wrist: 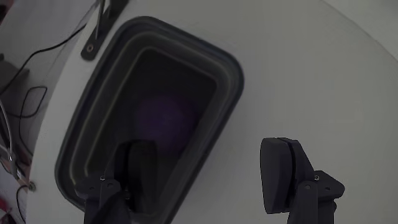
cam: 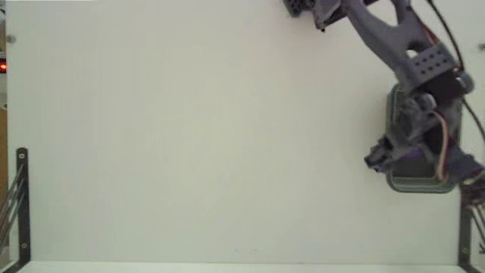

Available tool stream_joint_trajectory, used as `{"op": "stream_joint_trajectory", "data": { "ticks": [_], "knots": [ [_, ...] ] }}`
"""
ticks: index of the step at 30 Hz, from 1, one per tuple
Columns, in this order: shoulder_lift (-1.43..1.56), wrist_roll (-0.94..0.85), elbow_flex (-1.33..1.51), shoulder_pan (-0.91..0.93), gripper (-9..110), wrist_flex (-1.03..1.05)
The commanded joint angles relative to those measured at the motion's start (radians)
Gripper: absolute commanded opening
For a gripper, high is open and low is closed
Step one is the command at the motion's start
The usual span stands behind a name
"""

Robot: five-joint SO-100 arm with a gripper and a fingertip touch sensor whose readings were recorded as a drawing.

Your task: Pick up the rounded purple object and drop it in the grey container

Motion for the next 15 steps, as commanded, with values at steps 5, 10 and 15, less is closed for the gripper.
{"op": "stream_joint_trajectory", "data": {
  "ticks": [5,10,15],
  "knots": [
    [0.169,0.003,0.083,0.07,110,-0.007],
    [0.238,0.003,0.152,0.122,110,-0.006],
    [0.308,0.003,0.221,0.176,110,-0.006]
  ]
}}
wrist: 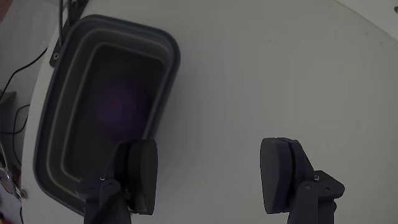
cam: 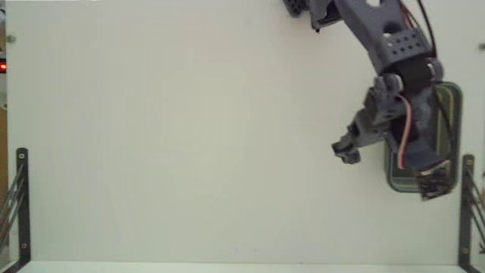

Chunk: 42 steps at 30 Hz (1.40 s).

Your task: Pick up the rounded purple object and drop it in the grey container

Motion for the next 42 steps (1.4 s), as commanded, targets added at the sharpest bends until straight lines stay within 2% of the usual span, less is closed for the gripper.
{"op": "stream_joint_trajectory", "data": {
  "ticks": [1,24,42],
  "knots": [
    [0.106,0.003,0.027,0.033,110,-0.006],
    [0.403,0.003,0.322,0.26,110,-0.004],
    [0.508,0.003,0.426,0.34,110,-0.004]
  ]
}}
